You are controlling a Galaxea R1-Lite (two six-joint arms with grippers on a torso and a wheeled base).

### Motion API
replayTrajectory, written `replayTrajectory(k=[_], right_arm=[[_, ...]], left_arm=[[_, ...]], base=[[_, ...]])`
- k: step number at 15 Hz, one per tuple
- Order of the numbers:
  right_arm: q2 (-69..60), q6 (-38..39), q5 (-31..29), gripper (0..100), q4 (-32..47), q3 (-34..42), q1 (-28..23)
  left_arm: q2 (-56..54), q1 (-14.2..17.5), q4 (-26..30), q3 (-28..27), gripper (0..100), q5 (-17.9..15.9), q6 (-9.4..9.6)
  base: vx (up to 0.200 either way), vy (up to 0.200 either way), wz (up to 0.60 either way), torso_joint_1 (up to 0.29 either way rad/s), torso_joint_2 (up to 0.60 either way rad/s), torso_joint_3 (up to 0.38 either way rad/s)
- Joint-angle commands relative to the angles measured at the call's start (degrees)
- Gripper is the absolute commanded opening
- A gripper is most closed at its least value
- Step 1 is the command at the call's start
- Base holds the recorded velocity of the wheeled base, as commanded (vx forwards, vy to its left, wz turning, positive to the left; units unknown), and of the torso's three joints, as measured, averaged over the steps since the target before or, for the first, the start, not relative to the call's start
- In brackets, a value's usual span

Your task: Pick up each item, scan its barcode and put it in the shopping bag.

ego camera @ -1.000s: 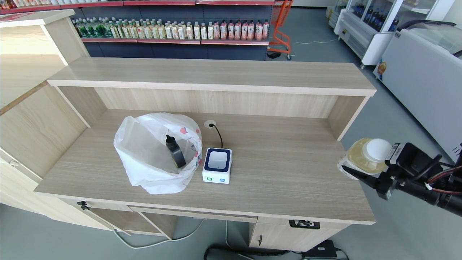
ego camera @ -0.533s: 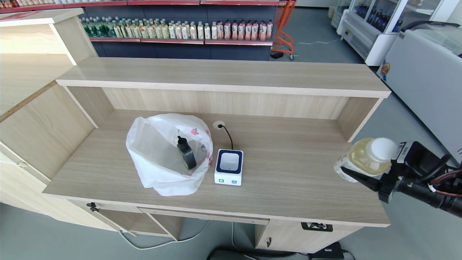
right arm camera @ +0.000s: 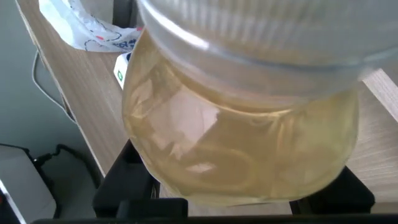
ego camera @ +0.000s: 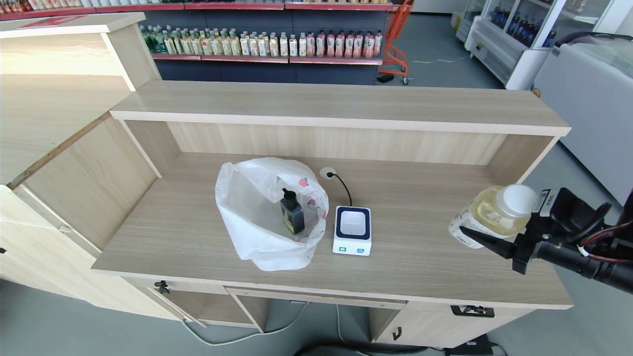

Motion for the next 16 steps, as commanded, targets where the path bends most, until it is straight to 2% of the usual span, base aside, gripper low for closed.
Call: replayTrajectory(k=[1, 6, 7, 8, 11, 13, 16], right_arm=[[1.79, -0.04, 0.44, 0, -0.04, -0.54, 0.01], [5.13, -0.31, 3.25, 0, -0.22, -1.41, 0.09], [6.01, -0.04, 4.39, 0, -0.22, -1.68, 1.59], [6.10, 0.75, 4.92, 0, -0.22, -1.59, 2.99], [5.48, 4.44, 5.71, 0, -0.22, -1.06, 7.65], [6.01, 4.18, 5.80, 0, -0.22, -0.89, 8.44], [7.95, 1.36, 6.68, 0, -0.13, -0.36, 8.79]], left_arm=[[-0.02, 0.03, -0.02, 0.00, 100, 0.04, 0.02], [-0.02, 0.03, -0.02, 0.00, 100, 0.04, 0.02], [-0.02, 0.03, -0.02, 0.00, 100, 0.04, 0.11], [-0.02, 0.03, -0.02, 0.00, 100, 0.04, 0.11], [-0.02, 0.03, -0.02, 0.00, 100, 0.13, -0.68], [-0.02, 0.03, -0.02, 0.00, 100, 0.13, -0.51], [-0.02, 0.03, -0.02, 0.00, 100, 0.04, -0.24]], base=[[0.200, 0.000, 0.00, 0.007, 0.00, 0.017], [0.200, 0.000, 0.00, 0.001, 0.00, 0.002], [0.200, 0.000, 0.00, 0.007, 0.00, 0.007], [0.000, 0.000, 0.00, 0.000, 0.00, 0.000], [0.000, 0.200, 0.00, 0.014, 0.01, 0.001], [0.000, 0.200, 0.00, -0.002, 0.00, 0.005], [0.000, 0.000, 0.00, 0.000, 0.00, 0.000]])
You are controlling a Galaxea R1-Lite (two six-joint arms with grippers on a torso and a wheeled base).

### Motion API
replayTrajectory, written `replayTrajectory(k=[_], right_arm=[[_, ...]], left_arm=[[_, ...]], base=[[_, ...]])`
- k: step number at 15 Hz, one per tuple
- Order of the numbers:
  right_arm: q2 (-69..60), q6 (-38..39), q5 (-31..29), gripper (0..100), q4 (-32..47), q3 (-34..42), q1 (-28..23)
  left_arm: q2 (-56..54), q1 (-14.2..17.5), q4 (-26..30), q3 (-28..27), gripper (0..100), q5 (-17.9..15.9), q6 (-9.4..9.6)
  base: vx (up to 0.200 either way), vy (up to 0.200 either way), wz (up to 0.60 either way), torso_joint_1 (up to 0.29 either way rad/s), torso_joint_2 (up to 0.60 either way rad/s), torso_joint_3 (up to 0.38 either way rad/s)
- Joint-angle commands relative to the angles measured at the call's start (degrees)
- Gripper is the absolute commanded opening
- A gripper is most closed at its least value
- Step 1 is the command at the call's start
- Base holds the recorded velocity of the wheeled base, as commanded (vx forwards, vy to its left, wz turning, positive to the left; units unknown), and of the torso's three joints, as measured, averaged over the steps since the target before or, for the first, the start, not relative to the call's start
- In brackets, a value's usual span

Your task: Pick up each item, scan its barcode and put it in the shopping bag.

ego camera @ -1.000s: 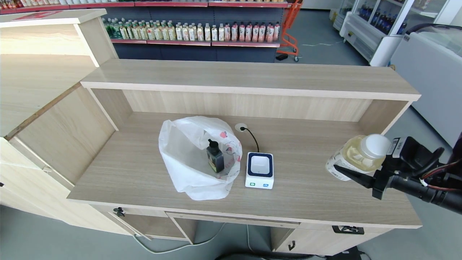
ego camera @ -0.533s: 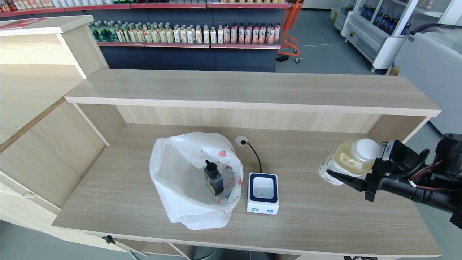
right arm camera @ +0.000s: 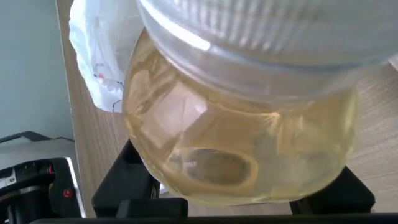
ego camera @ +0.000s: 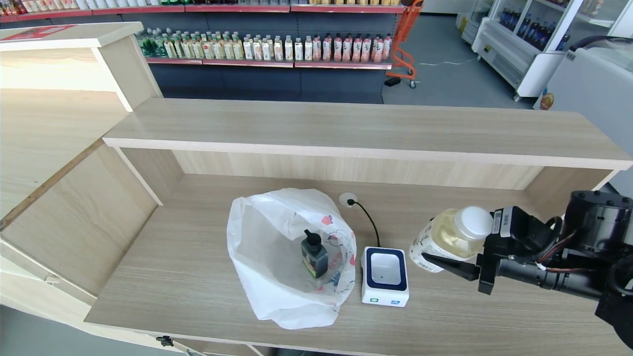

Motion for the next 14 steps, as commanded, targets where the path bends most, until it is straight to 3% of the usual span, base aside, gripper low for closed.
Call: replayTrajectory(k=[1, 4, 14], right_arm=[[2.63, -3.17, 1.56, 0, -0.09, 0.54, -0.16], [7.03, -13.28, 5.60, 0, 0.00, 0.63, -3.68], [16.96, -19.87, 6.92, 0, -0.09, -6.14, -1.22]], left_arm=[[-0.02, 0.04, 0.00, 0.00, 100, -0.03, 0.02], [-0.02, 0.04, 0.00, 0.00, 100, -0.03, -0.15], [-0.02, 0.04, 0.00, 0.00, 100, -0.03, -0.24]], base=[[0.000, 0.000, 0.00, 0.000, 0.00, 0.000], [0.000, 0.000, 0.00, 0.000, 0.00, 0.000], [0.000, 0.000, 0.00, 0.000, 0.00, 0.000]])
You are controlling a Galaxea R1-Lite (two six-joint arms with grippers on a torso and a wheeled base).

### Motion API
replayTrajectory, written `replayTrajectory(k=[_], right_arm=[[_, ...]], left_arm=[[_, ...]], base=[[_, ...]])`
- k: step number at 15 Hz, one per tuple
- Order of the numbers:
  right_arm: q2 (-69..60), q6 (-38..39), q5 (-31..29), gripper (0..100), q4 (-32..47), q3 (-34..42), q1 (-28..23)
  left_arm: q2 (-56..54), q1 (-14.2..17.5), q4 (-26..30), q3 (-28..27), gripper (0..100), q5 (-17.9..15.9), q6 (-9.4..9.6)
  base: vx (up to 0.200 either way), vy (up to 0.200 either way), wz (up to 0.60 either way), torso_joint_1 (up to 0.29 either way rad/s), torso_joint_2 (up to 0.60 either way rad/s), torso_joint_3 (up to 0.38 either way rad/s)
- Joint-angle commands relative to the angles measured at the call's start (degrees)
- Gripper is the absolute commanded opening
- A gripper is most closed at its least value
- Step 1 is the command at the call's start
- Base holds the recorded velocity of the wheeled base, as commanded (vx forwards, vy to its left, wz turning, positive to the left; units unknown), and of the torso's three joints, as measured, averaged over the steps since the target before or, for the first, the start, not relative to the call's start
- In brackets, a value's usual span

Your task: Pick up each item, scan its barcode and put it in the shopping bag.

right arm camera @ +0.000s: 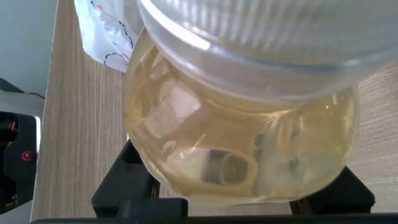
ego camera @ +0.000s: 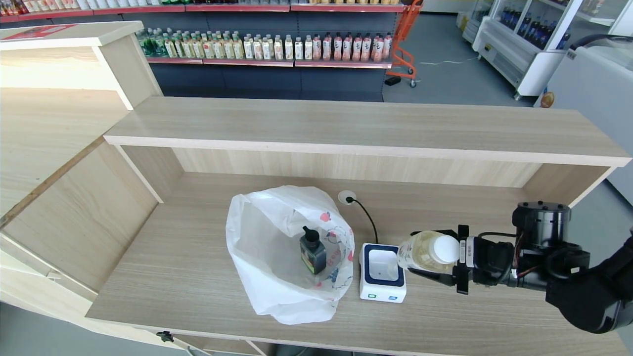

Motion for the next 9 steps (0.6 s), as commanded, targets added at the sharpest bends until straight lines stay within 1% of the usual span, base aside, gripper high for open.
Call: replayTrajectory(k=[1, 3, 5, 6, 7, 9], right_arm=[[3.62, -0.42, -0.03, 0, 0.11, -0.90, 1.12], [4.85, -1.38, 0.24, 0, 0.02, -2.39, 1.03], [6.96, -3.58, 3.05, 0, -0.24, -5.73, 0.59], [8.98, -3.76, 3.58, 0, -0.33, -8.81, 0.68], [10.12, -3.85, 3.84, 0, -0.50, -10.04, 0.95], [12.23, -3.58, 4.37, 0, -3.32, -10.56, 1.38]], left_arm=[[-0.02, 0.01, 0.00, 0.00, 100, 0.02, -0.02], [-0.02, 0.01, 0.00, 0.00, 100, 0.02, 0.07], [-0.02, 0.01, 0.00, 0.00, 100, 0.02, -0.02], [-0.02, 0.01, 0.00, 0.00, 100, 0.02, 0.07], [-0.02, 0.01, 0.00, 0.00, 100, 0.02, -0.02], [-0.02, 0.01, 0.00, 0.00, 100, 0.02, -0.02]], base=[[0.000, 0.000, 0.00, 0.000, 0.00, 0.000], [0.000, 0.000, 0.00, 0.000, 0.00, 0.000], [0.000, 0.000, 0.00, 0.000, 0.00, 0.000], [0.000, 0.000, 0.00, 0.000, 0.00, 0.000], [0.000, 0.000, 0.00, 0.000, 0.00, 0.000], [0.000, 0.000, 0.00, 0.000, 0.00, 0.000]])
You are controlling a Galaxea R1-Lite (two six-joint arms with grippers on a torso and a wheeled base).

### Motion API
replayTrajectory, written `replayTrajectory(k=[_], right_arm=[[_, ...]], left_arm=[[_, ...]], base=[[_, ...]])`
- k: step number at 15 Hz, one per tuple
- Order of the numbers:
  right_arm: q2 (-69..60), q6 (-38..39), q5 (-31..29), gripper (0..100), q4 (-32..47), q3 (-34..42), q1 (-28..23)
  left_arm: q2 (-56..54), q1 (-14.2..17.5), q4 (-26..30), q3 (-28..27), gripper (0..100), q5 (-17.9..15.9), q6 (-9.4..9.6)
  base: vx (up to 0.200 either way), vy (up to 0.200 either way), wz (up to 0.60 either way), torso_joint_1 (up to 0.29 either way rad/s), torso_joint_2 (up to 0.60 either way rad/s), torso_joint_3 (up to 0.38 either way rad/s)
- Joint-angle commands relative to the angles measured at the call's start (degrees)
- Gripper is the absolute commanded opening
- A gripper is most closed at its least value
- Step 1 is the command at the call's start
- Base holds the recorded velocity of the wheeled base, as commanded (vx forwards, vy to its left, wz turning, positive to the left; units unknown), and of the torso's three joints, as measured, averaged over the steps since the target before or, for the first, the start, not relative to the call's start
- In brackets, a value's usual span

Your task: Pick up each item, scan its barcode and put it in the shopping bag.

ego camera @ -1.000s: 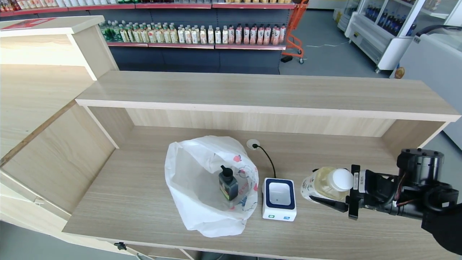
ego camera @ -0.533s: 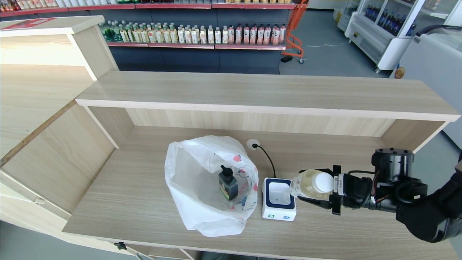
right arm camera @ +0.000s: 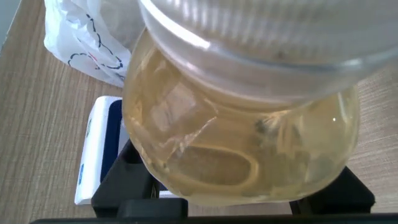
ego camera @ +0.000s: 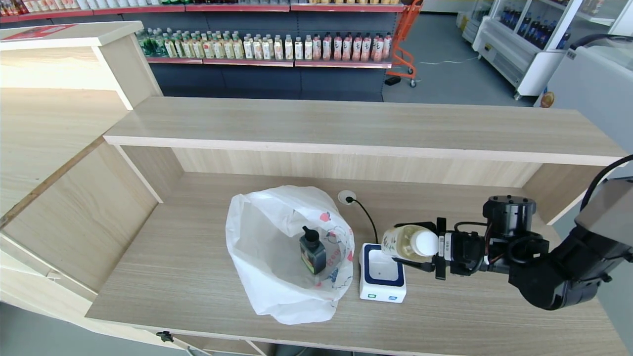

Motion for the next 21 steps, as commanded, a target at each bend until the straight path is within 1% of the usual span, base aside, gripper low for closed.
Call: replayTrajectory(k=[1, 7, 12, 14, 17, 20, 21], right_arm=[[3.73, 0.11, 0.29, 0, -1.05, -0.96, 0.60], [8.48, 0.20, 0.90, 0, -2.19, -5.27, 2.71], [7.25, 0.46, 0.90, 0, -2.19, -5.01, 2.44], [5.93, 2.05, 0.99, 0, -2.19, -4.83, 2.09], [1.98, 7.06, 0.99, 0, -2.55, -3.25, 1.21], [-10.86, 23.93, 0.90, 0, -3.34, -2.54, 1.21], [-12.88, 26.65, 0.90, 0, -3.34, -2.28, 1.21]], left_arm=[[-0.02, 0.01, 0.00, 0.00, 100, 0.02, -0.04], [-0.02, 0.01, 0.00, 0.00, 100, 0.02, -0.04], [-0.02, 0.01, 0.00, 0.00, 100, 0.02, -0.04], [-0.02, 0.01, 0.00, 0.00, 100, 0.02, -0.04], [-0.02, 0.01, 0.00, 0.00, 100, 0.02, 0.04], [-0.02, 0.01, 0.00, 0.00, 100, 0.02, -0.04], [-0.02, 0.01, 0.00, 0.00, 100, 0.02, -0.04]], base=[[0.000, 0.000, 0.00, 0.000, 0.00, 0.000], [0.000, 0.000, 0.00, 0.000, 0.00, 0.000], [0.000, 0.000, 0.00, 0.000, 0.00, 0.000], [0.000, 0.000, 0.00, 0.000, 0.00, 0.000], [0.000, 0.000, 0.00, 0.000, 0.00, 0.000], [0.000, 0.000, 0.00, 0.000, 0.00, 0.000], [0.000, 0.000, 0.00, 0.000, 0.00, 0.000]])
